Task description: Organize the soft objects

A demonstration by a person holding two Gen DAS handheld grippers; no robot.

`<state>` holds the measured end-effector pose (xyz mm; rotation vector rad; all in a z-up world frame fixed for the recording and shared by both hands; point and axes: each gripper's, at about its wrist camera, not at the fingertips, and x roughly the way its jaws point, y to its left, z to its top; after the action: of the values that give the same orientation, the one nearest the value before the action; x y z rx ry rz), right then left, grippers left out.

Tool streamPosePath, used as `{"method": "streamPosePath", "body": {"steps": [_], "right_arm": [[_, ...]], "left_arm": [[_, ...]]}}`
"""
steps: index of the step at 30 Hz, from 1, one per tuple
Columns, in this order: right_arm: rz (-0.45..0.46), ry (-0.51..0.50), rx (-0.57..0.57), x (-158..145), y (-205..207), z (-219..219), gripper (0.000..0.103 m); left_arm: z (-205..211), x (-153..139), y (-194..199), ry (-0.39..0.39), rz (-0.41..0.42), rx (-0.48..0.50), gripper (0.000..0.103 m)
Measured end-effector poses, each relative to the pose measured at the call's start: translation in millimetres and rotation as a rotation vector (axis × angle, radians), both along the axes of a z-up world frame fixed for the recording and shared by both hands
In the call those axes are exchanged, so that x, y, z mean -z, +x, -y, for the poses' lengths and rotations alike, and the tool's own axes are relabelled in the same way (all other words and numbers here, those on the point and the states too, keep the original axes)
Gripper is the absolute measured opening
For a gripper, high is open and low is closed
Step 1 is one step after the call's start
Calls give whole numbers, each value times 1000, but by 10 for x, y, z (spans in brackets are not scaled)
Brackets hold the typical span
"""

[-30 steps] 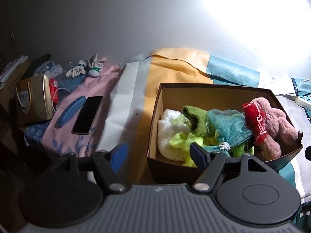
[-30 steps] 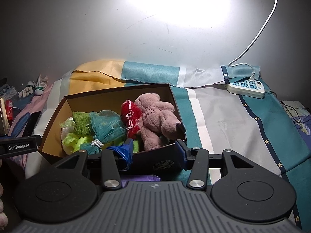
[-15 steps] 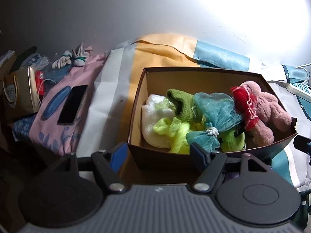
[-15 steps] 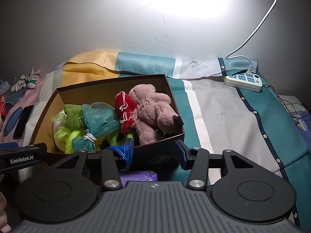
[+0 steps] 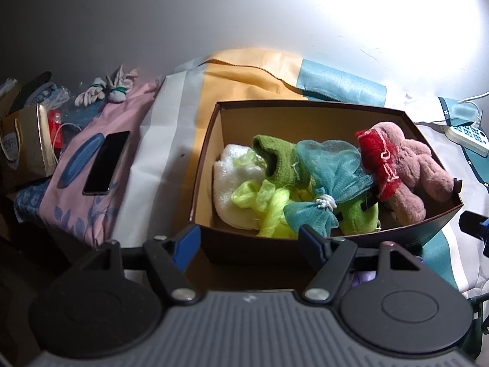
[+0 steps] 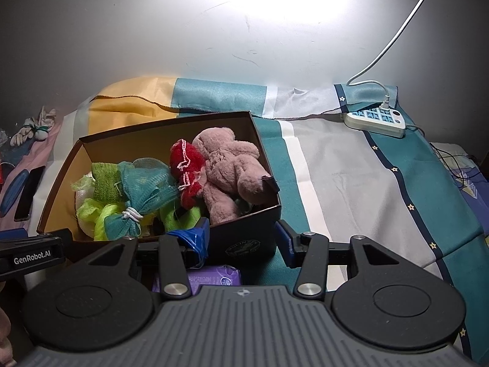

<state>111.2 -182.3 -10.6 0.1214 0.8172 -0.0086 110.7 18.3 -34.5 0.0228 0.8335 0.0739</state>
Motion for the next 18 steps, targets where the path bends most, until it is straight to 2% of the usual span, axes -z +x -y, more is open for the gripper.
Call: {"method": "streamPosePath", "body": {"steps": [18], "right_arm": [[6, -9, -3, -13, -16, -5, 31]], "left_arm": [[-32, -19, -2, 5, 5, -18, 73]]}}
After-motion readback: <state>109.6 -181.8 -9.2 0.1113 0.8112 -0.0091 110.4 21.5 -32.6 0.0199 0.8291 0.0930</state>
